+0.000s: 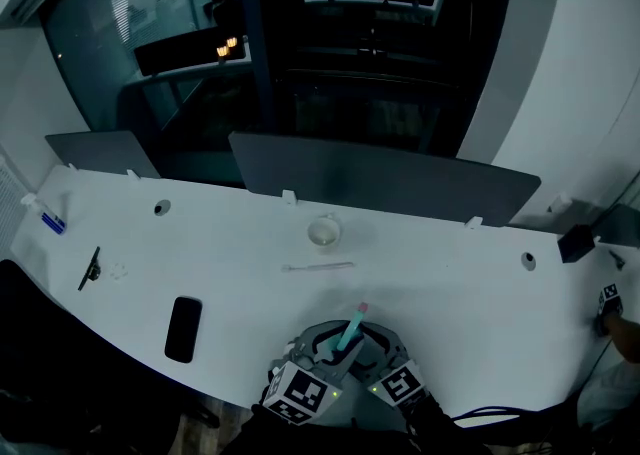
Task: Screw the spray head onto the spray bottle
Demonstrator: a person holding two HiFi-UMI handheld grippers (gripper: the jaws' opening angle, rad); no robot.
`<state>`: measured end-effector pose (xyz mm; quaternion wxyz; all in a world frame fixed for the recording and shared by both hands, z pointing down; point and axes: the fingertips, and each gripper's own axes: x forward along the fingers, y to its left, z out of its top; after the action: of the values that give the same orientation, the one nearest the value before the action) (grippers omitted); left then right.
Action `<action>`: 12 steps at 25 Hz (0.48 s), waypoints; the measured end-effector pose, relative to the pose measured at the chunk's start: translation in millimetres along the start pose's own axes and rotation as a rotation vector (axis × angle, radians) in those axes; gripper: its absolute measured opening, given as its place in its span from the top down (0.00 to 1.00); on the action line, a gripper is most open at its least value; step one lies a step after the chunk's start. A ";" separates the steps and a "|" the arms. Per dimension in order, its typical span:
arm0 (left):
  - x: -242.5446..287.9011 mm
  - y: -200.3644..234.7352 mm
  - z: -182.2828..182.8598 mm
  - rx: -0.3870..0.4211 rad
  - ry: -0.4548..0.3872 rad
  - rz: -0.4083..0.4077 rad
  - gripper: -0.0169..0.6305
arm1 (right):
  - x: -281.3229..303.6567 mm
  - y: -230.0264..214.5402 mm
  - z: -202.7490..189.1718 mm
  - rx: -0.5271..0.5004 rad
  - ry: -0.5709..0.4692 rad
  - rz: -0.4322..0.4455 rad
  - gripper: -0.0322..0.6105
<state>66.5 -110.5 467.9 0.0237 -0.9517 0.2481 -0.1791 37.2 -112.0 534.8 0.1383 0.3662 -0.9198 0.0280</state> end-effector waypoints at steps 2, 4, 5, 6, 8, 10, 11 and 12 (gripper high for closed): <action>-3.9 -10.3 -1.9 0.107 0.017 -0.155 0.77 | -3.1 6.7 -3.3 -0.073 0.005 0.161 0.45; -8.5 -19.3 -4.7 0.211 0.047 -0.308 0.77 | -4.5 15.0 -4.7 -0.154 0.032 0.324 0.45; -10.3 -21.3 -5.7 0.237 0.060 -0.367 0.77 | -4.5 18.7 -4.7 -0.179 0.047 0.390 0.45; -11.5 -21.4 -6.0 0.246 0.070 -0.407 0.77 | -3.8 21.1 -5.7 -0.194 0.064 0.436 0.45; -11.7 -18.1 -5.5 0.229 0.072 -0.419 0.77 | -2.1 21.2 -10.1 -0.174 0.089 0.448 0.45; -10.9 -14.8 -3.9 0.179 0.048 -0.355 0.77 | -7.0 13.9 -6.9 -0.078 0.059 0.350 0.45; -10.4 -13.1 -3.0 0.149 0.031 -0.304 0.77 | -12.6 7.2 -2.0 -0.009 0.015 0.265 0.45; -10.0 -10.6 -2.6 0.116 0.015 -0.246 0.77 | -18.2 0.0 1.9 0.060 -0.029 0.167 0.45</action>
<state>62.4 -96.3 468.5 0.0548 -0.9706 0.1191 -0.2020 49.4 -100.2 528.0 0.1113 0.2926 -0.9477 0.0617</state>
